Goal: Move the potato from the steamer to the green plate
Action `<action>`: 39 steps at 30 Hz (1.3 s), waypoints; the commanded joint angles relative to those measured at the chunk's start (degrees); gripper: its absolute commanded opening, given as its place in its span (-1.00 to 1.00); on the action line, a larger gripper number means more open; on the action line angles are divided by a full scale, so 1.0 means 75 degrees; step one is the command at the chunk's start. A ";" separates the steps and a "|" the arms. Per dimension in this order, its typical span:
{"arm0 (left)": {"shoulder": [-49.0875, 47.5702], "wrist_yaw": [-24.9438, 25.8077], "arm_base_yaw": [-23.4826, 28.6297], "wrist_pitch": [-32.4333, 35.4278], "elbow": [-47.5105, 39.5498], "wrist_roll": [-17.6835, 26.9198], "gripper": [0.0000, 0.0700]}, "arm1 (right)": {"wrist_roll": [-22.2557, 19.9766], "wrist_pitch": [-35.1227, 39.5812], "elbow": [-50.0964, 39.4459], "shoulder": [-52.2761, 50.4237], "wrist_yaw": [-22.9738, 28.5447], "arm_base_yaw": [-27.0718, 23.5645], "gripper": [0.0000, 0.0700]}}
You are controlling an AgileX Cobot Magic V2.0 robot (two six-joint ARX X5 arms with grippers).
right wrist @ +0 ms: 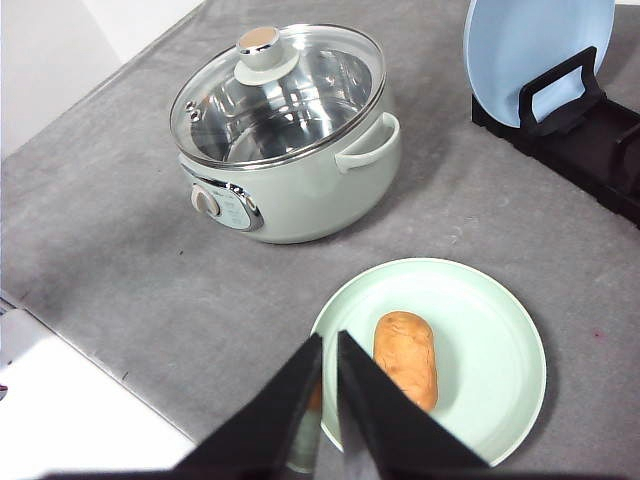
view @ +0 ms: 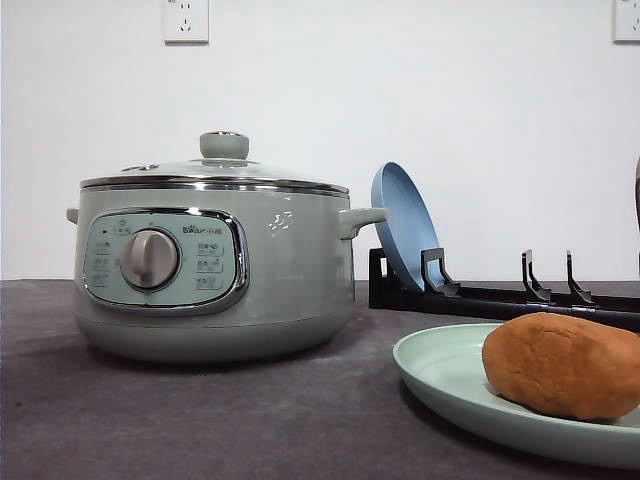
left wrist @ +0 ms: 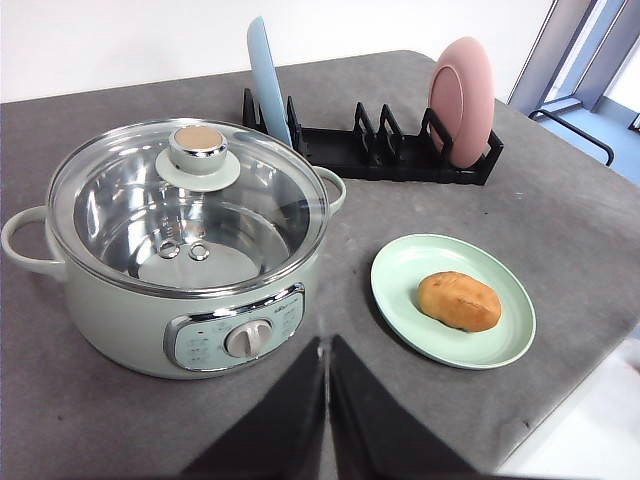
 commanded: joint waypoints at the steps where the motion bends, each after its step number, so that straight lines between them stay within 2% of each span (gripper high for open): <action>1: 0.0038 0.0023 -0.0041 0.0085 0.0047 0.0069 -1.00 | -0.0085 0.0076 0.0076 0.0032 -0.0012 0.0033 -0.96; 5: 0.0013 0.0018 -0.0007 0.0079 0.0029 0.0069 -1.00 | -0.0085 0.0076 0.0076 0.0032 -0.0012 0.0032 -0.96; 7: -0.0008 0.0023 0.0205 0.0168 -0.0030 0.0069 -1.00 | -0.0085 0.0076 0.0076 0.0032 -0.0012 0.0032 -0.96; 10: -0.0048 0.0023 0.0761 0.0808 -0.0418 0.0093 -1.00 | -0.0085 0.0076 0.0076 0.0032 -0.0014 0.0032 -0.96; 18: -0.0826 0.0007 0.2561 0.3649 -0.3101 0.0344 -1.00 | -0.0085 0.0076 0.0076 0.0032 -0.0012 0.0032 -0.96; 23: -0.1478 -0.0403 0.3325 0.4432 -0.4950 0.0220 -1.00 | -0.0085 0.0076 0.0076 0.0032 -0.0015 0.0032 -0.96; 30: -0.2605 -0.1175 0.3523 0.5606 -0.6840 -0.0257 -1.00 | -0.0085 0.0076 0.0076 0.0032 -0.0015 0.0032 -0.96; 39: -0.3127 -0.1709 0.3526 0.5772 -0.7578 -0.0047 -1.00 | -0.0085 0.0076 0.0076 0.0032 -0.0012 0.0032 -0.96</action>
